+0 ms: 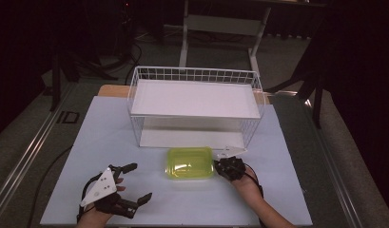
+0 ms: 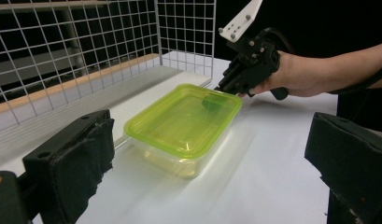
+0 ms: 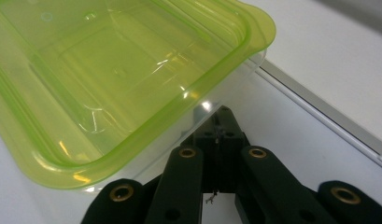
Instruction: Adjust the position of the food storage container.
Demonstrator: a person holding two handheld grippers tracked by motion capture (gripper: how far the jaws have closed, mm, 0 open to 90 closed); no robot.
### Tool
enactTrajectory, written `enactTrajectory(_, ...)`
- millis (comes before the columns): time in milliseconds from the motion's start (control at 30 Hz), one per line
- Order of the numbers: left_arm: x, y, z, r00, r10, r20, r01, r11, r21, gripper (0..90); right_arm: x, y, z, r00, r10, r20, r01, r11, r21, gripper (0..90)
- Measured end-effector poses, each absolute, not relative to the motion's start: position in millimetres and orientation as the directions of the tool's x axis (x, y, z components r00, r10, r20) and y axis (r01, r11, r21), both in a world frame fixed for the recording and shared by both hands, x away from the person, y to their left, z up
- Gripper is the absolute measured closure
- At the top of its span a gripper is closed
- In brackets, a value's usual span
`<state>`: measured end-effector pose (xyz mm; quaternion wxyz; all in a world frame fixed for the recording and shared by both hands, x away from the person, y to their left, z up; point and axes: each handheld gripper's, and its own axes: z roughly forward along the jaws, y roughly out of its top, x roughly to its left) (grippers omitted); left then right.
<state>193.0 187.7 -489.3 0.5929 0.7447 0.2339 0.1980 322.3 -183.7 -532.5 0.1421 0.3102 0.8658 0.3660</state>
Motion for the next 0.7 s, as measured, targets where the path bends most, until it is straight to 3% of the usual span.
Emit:
enactTrajectory(400,193.9,187.6,-489.7,0.813,0.582,0.018,0.116,-0.192,0.975,2.3,318.9,-180.8,-534.0,-0.772,0.636,-0.022,0.428,0.545,0.721,89.8)
enactTrajectory(700,195.0,186.3,-488.2,0.812,0.584,0.010,0.122,-0.185,0.975,2.3,309.0,-213.1,-514.7,-0.729,0.684,-0.025,0.437,0.493,0.752,83.4)
